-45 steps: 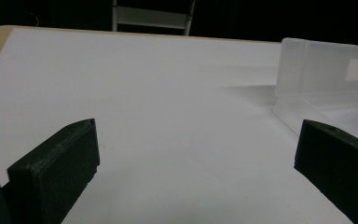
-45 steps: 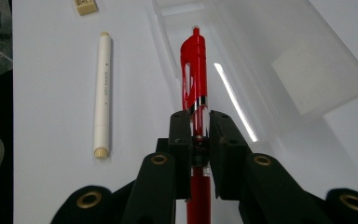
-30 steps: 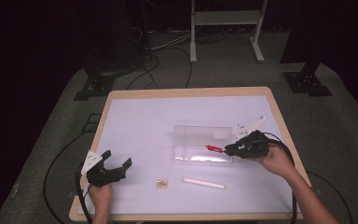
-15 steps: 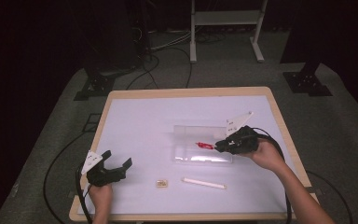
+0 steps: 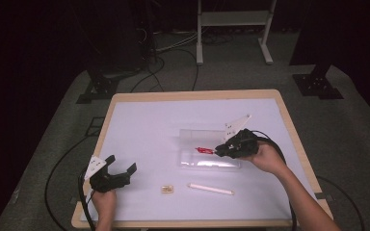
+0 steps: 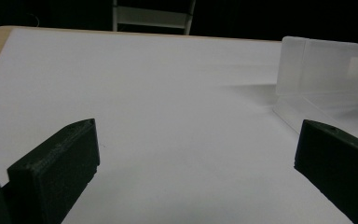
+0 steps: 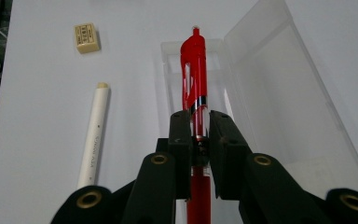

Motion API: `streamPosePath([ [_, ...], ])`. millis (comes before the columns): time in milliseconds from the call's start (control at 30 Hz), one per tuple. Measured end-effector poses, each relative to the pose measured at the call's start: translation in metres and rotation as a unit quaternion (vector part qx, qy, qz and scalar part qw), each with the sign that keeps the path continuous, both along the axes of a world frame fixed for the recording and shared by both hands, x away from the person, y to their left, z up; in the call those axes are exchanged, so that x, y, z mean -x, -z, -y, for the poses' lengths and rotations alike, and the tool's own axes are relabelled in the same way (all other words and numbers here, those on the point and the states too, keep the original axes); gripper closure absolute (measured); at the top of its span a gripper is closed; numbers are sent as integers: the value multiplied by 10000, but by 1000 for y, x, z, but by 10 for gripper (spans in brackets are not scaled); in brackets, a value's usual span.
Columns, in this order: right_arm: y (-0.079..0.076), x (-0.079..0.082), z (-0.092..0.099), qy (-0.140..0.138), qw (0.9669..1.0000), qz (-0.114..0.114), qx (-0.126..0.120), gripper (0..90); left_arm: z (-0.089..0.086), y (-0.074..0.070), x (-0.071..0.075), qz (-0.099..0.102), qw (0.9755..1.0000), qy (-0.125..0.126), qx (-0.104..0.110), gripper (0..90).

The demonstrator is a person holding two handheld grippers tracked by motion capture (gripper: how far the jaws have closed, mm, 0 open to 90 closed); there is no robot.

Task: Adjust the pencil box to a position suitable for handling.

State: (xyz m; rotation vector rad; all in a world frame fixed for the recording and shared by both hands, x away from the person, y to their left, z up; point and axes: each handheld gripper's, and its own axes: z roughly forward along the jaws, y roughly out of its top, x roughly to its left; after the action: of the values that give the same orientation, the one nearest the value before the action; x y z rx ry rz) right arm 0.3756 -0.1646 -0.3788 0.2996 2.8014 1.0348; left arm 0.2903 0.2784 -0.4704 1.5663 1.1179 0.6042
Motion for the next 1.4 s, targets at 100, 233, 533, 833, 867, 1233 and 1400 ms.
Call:
streamPosePath([
  [100,-1,-1,-4,-32,10000,17,21,790,0,0,0,2,10000,4,-3,0],
  [233,-2,-1,-8,-53,10000,27,30,790,0,0,0,2,10000,3,-5,0],
  [533,3,-4,-13,-57,9999,-11,85,790,-1,0,0,6,10000,11,34,0],
  [833,12,-9,-21,-69,9996,-113,242,790,-1,0,0,8,10000,26,37,0],
  [867,15,-10,-23,-76,9995,-126,271,790,-1,0,0,7,10000,25,55,0],
  [1233,28,-17,-22,-5,9989,-204,415,790,-2,0,-1,21,10000,28,56,0],
  [1400,34,-21,-22,34,9986,-222,476,789,-2,-1,-1,22,10000,28,54,0],
])
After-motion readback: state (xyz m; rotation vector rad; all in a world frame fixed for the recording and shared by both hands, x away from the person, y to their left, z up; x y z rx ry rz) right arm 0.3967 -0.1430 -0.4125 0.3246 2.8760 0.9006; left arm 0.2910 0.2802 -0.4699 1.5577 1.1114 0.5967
